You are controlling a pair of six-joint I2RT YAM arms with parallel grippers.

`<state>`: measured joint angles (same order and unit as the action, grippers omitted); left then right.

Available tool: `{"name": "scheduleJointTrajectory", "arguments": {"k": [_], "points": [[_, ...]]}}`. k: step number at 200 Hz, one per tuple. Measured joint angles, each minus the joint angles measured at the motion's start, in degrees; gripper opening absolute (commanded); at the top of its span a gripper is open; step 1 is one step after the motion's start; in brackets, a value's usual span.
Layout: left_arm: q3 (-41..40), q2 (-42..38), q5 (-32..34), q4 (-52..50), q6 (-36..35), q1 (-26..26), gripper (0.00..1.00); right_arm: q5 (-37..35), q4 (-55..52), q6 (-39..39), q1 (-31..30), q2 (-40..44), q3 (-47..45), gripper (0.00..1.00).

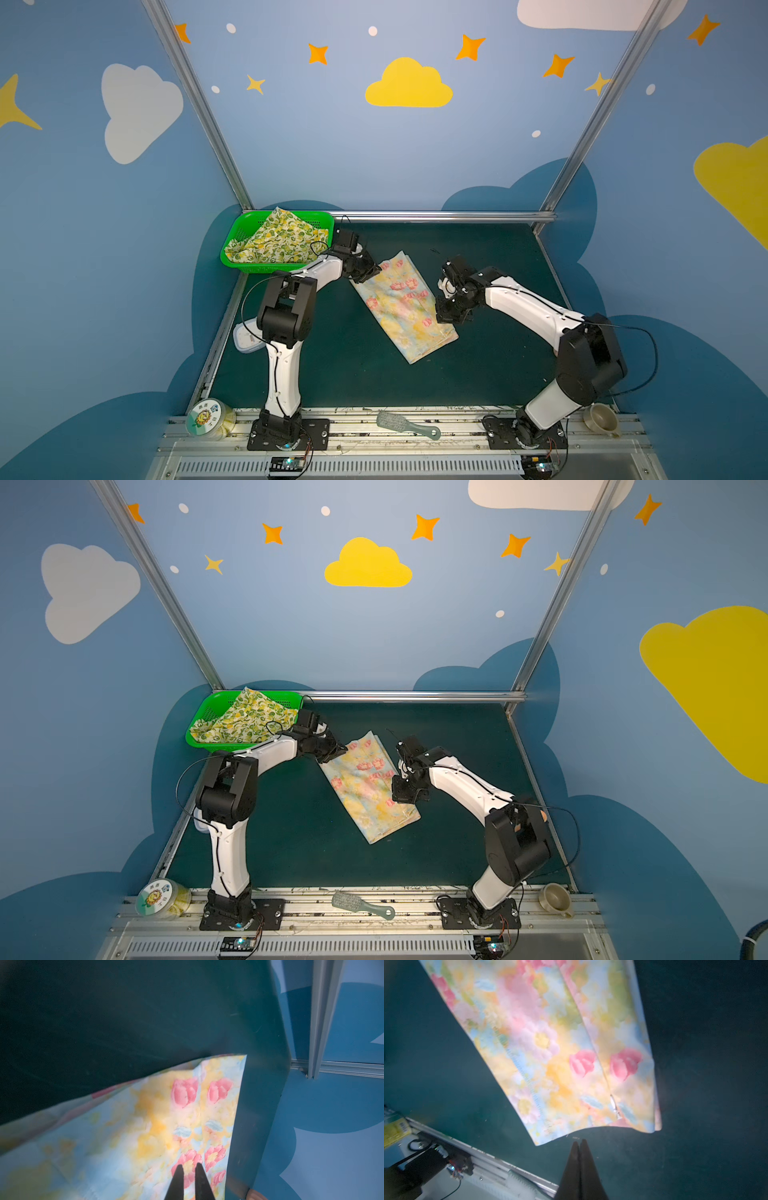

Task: Fold and stack skirts
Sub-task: Rotate the skirt at the center of the table.

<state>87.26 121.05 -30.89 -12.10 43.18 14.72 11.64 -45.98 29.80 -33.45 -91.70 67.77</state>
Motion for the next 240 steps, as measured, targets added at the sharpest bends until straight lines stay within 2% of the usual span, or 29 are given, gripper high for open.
{"name": "scheduleJointTrajectory", "arguments": {"k": [38,112,170,240], "points": [[3.8,2.9,0.8,-3.2,-3.3,-0.4,0.13,0.2,2.3,3.2,0.2,-0.9,-5.5,0.00],[2.8,6.0,2.4,-7.0,-5.3,-0.3,0.12,-0.3,6.0,4.8,3.2,-7.8,-7.3,0.00],[-1.5,4.2,2.1,-2.8,-3.6,-0.5,0.11,-0.3,3.3,2.6,5.8,-13.3,-1.2,0.00],[-11.0,-1.9,2.3,0.2,-0.2,-0.5,0.11,-2.5,-0.3,-2.1,8.9,-17.8,5.6,0.00]]}}
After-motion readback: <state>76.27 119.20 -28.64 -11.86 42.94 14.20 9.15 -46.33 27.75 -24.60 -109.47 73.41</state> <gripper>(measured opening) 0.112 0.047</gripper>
